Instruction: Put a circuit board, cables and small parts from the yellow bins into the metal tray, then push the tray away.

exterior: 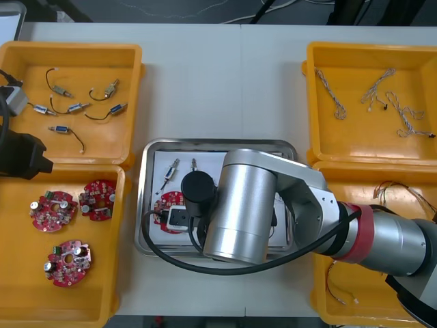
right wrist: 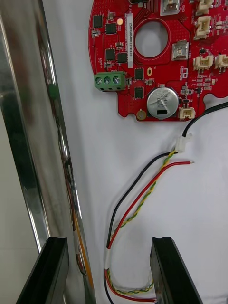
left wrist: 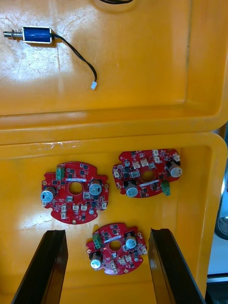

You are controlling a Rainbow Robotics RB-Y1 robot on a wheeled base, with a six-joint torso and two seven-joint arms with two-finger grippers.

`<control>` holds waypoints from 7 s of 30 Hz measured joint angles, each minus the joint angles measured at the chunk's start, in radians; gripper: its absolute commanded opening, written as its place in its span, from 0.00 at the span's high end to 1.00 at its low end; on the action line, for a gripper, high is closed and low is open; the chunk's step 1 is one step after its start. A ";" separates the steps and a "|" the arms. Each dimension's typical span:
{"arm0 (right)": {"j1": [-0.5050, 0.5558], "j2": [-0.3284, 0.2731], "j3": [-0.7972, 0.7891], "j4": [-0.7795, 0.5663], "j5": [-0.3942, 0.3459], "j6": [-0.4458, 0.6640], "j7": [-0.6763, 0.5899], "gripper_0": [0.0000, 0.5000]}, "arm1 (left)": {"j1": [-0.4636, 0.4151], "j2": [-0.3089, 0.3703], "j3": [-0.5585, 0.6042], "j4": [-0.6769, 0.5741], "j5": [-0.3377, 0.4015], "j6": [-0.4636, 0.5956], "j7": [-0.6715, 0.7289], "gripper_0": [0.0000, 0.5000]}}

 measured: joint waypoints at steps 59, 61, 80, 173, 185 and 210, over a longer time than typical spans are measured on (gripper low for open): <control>0.199 0.015 0.061 -0.043 0.224 -0.032 0.000 0.00 | 0.000 0.000 0.000 0.000 -0.001 -0.002 0.000 0.00; 0.200 0.015 0.061 -0.043 0.225 -0.035 0.000 0.00 | 0.000 0.000 0.000 0.000 -0.001 -0.002 0.000 0.00; 0.201 0.016 0.062 -0.044 0.246 -0.040 0.000 1.00 | 0.000 0.000 0.000 0.000 -0.001 -0.002 0.000 0.00; -0.387 -0.077 0.095 0.409 0.090 -0.356 0.125 1.00 | 0.002 0.000 0.000 0.000 -0.001 -0.002 0.000 0.00; -0.409 -0.077 0.123 0.510 0.110 -0.486 0.172 1.00 | 0.002 0.000 0.000 0.000 -0.001 -0.002 0.000 0.00; -0.431 -0.077 0.123 0.648 0.160 -0.628 0.190 0.84 | 0.003 0.000 0.000 0.000 -0.001 -0.002 0.000 0.00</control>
